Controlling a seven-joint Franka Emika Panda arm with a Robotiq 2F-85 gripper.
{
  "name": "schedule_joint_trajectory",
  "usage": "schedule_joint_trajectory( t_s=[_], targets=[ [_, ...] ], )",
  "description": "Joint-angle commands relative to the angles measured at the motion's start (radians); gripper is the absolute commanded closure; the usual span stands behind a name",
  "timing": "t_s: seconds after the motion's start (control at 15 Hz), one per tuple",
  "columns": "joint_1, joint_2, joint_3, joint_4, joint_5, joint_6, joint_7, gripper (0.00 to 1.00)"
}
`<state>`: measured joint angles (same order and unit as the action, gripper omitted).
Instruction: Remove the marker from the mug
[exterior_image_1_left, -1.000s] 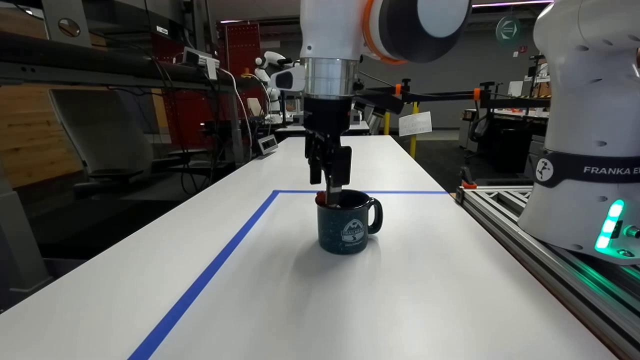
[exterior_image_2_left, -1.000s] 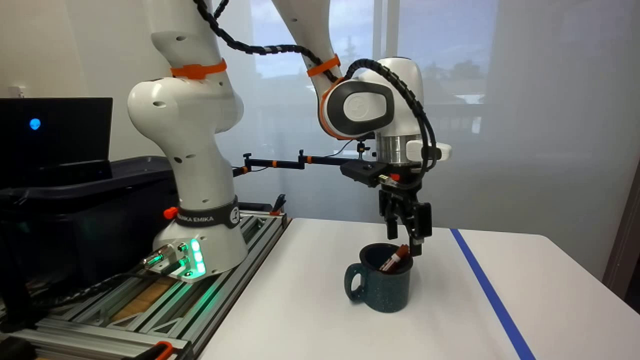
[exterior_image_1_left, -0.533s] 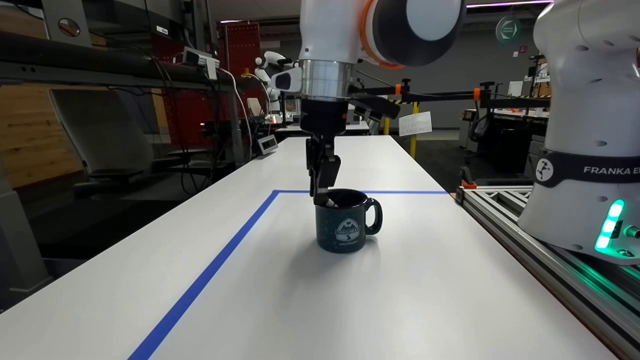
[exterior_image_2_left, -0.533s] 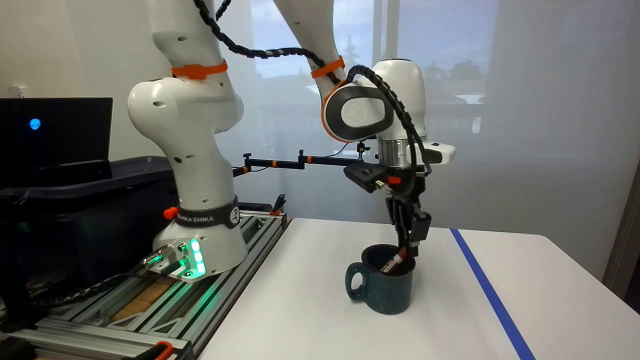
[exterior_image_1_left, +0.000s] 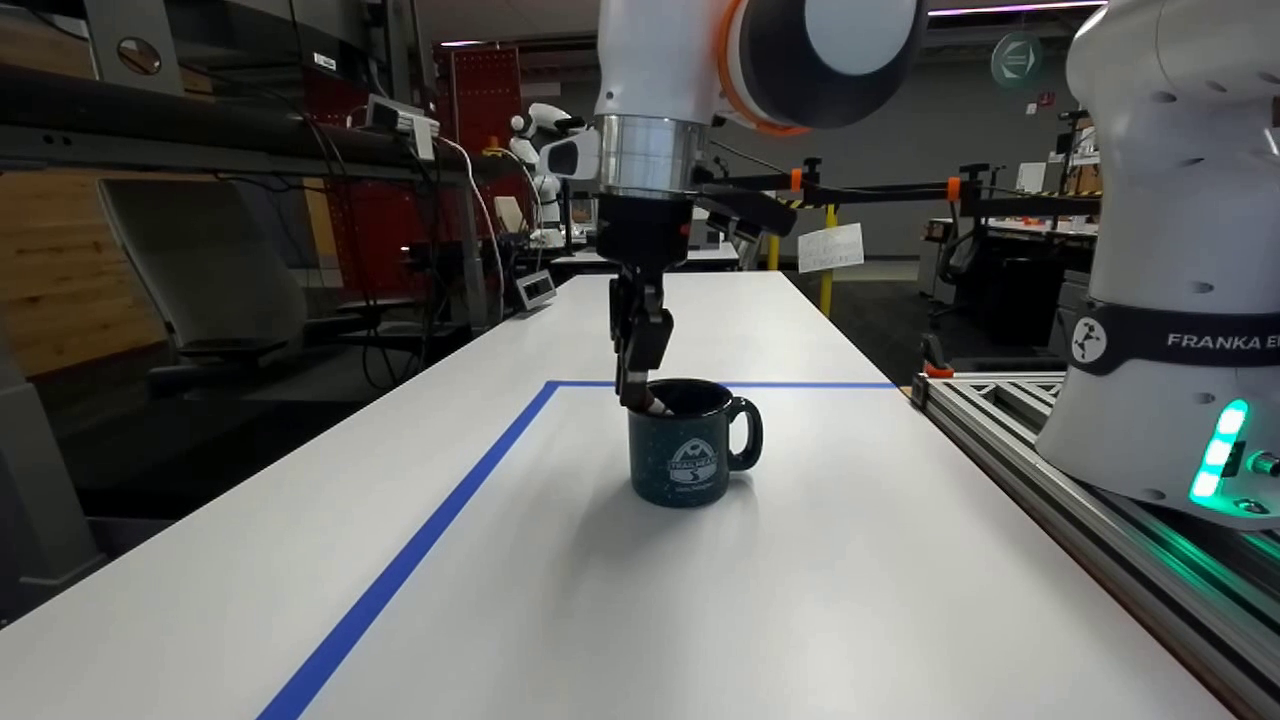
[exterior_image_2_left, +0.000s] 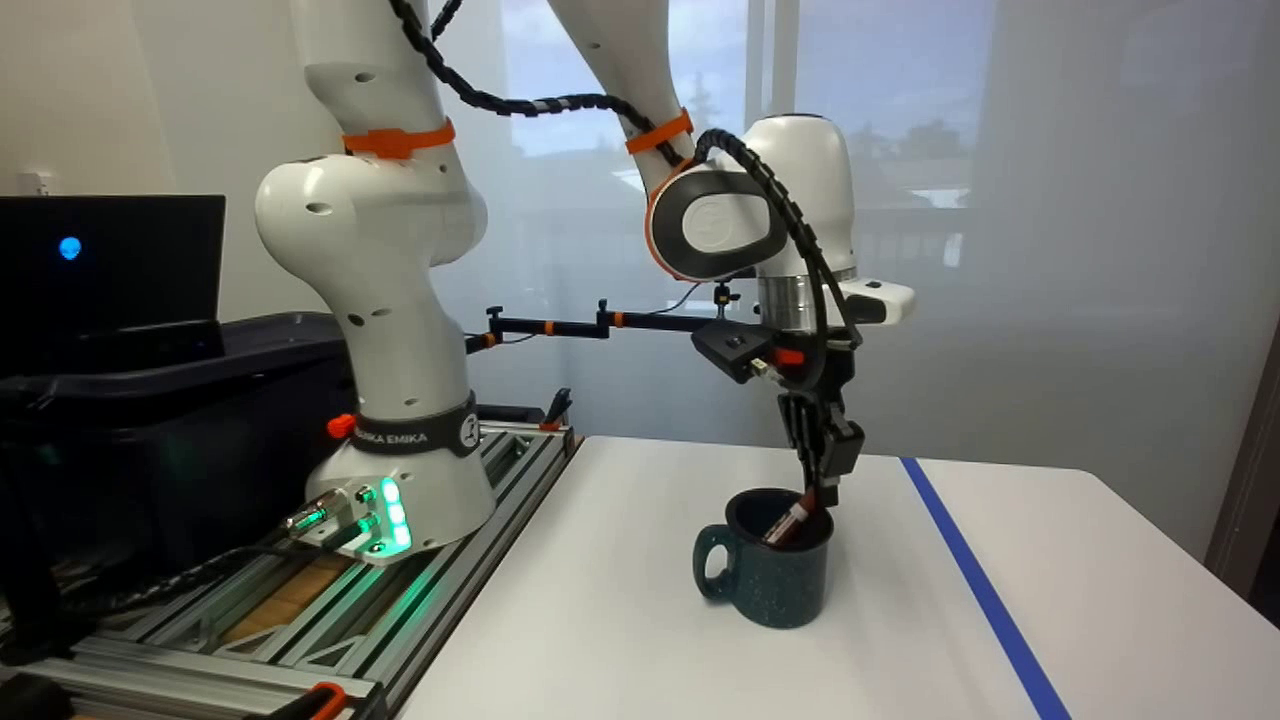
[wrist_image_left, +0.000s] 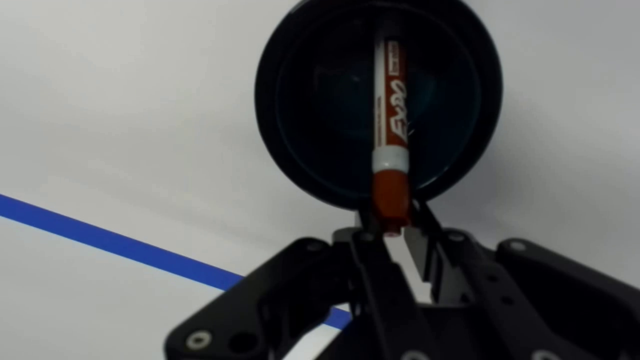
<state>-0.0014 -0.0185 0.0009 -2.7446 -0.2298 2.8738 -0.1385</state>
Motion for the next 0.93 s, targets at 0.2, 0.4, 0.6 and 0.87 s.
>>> schedule_joint_trajectory(
  t_s=[0.2,0.4,0.6,0.87],
  targets=[
    [0.001,-0.178,0.020,0.002,-0.008,-0.190,0.054,0.95],
    [-0.035,-0.332,0.012,-0.067,-0.036,-0.276,0.082,0.95],
    [-0.078,-0.383,0.000,0.003,-0.041,-0.409,0.095,0.95],
    [-0.150,-0.445,-0.073,-0.008,-0.021,-0.506,0.068,0.95]
  ],
)
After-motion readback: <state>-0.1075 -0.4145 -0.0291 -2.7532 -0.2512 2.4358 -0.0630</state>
